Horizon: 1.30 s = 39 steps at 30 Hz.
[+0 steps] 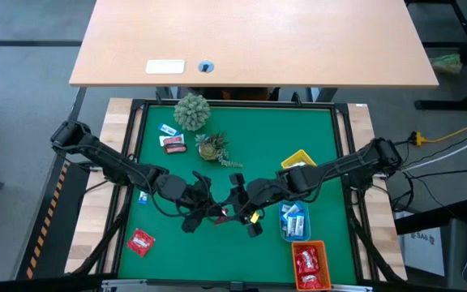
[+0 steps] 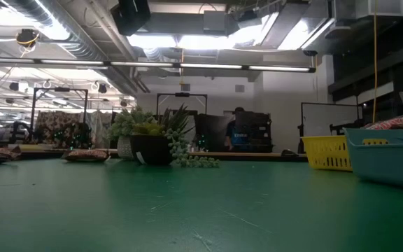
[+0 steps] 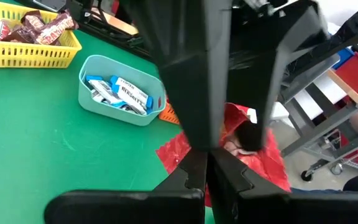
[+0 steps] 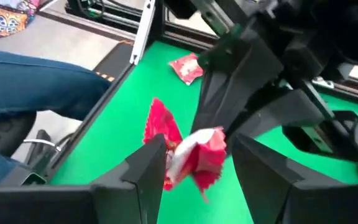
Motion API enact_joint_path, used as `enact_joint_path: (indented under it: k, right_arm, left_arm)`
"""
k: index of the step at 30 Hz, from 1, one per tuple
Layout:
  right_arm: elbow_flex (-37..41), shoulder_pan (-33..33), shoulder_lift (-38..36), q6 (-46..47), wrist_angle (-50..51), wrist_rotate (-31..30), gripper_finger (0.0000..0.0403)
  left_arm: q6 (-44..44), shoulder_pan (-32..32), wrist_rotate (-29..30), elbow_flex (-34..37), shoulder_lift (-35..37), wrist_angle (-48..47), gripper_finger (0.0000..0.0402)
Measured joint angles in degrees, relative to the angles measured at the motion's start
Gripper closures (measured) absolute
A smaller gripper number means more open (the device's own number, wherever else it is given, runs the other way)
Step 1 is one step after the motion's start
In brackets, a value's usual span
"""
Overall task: Sort candy
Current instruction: Put the red candy into the orange bin
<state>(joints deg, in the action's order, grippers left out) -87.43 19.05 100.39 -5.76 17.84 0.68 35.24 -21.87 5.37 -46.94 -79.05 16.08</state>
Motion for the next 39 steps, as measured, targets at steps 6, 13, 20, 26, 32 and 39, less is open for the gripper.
enact_joint_path:
  k: [6,13,20,26,32,39]
  right_arm:
    - [-0.07,0.04,0.25,-0.04,1.49,0.01,0.0241]
    - [-0.07,0.02,0.25,-0.07,1.75,-0.01,0.0332]
    - [-0.07,0.02,0.23,-0.07,1.81,-0.02,0.0394]
    - [-0.07,0.02,0.23,-0.07,1.84,0.0,0.039]
    - [-0.05,0.04,0.23,-0.52,3.39,1.48,0.0396]
    - [-0.05,0.51,0.23,2.32,12.61,12.17,0.0399]
  left_arm:
    - [-0.73,0.0,0.07,0.0,0.0,-0.15,0.0401]
    - [-2.08,-0.03,0.04,0.0,0.0,-0.24,0.0401]
    - [-2.69,-0.02,-0.47,0.0,0.0,-0.29,0.0401]
    - [-2.86,0.0,-0.35,0.0,0.0,-0.58,0.0376]
    - [-2.6,0.0,0.04,0.0,-1.79,-0.93,0.0314]
    - [-2.8,-0.04,-0.55,0.0,-6.06,-1.72,0.027]
